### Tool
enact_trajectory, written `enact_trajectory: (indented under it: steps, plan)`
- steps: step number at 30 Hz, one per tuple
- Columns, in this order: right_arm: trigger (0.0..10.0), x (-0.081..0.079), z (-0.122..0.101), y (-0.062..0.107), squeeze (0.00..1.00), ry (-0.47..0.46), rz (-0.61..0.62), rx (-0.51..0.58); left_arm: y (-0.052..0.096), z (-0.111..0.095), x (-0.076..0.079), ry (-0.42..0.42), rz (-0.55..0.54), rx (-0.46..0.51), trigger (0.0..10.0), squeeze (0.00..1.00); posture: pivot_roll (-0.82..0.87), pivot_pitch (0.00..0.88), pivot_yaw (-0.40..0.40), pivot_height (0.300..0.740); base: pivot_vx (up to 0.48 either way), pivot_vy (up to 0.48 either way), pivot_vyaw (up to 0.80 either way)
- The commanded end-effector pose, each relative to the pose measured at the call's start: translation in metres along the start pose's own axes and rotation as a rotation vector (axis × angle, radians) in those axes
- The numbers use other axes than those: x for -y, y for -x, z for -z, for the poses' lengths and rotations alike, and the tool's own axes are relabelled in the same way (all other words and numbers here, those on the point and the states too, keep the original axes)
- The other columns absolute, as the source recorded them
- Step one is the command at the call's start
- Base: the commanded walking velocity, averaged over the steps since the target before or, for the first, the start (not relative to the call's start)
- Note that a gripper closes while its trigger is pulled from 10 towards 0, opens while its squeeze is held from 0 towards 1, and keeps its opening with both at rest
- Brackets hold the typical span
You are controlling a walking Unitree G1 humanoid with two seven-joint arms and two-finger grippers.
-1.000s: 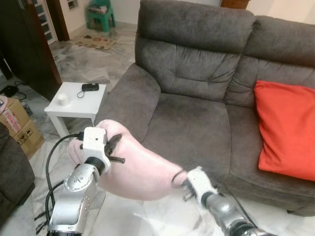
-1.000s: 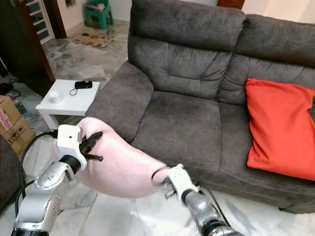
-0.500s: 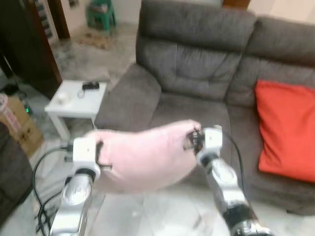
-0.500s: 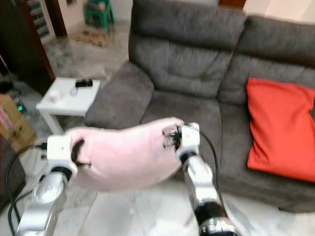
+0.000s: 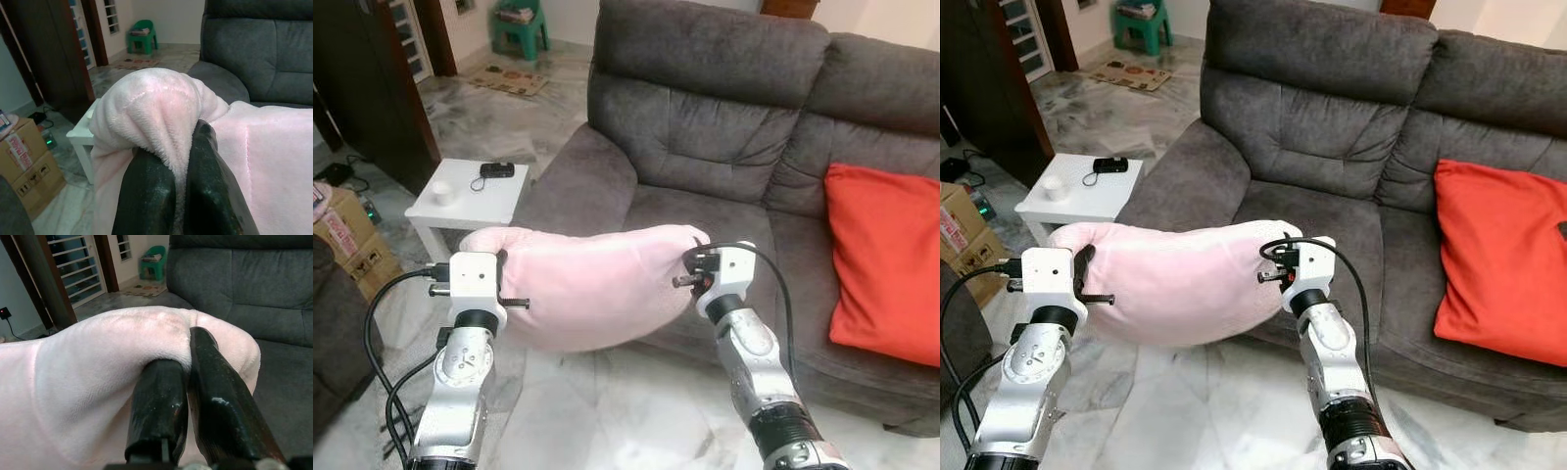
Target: Move the pillow to the sofa from floor
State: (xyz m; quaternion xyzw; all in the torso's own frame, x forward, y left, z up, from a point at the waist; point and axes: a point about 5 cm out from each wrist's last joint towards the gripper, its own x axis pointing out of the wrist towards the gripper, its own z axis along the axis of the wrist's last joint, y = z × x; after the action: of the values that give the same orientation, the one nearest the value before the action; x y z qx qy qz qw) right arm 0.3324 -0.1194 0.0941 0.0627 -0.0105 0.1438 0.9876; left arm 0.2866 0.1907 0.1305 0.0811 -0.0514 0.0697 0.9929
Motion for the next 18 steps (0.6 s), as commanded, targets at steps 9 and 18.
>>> enact_trajectory:
  steps: [9,18]
  plan:
    - [10.0,0.0081,-0.0258,-0.0107,0.0,0.004,-0.017,0.081,0.0039,-0.0077,0.0018,0.0,-0.029,0.058,10.0,0.0,0.26,0.0,-0.167,0.74,0.0,0.0,0.0]
    - [10.0,0.0135,-0.0306,-0.0129,0.0,0.008,-0.023,0.089,0.0027,-0.0074,0.0084,0.007,-0.013,0.056,10.0,0.0,0.25,0.0,-0.175,0.74,0.0,0.0,0.0]
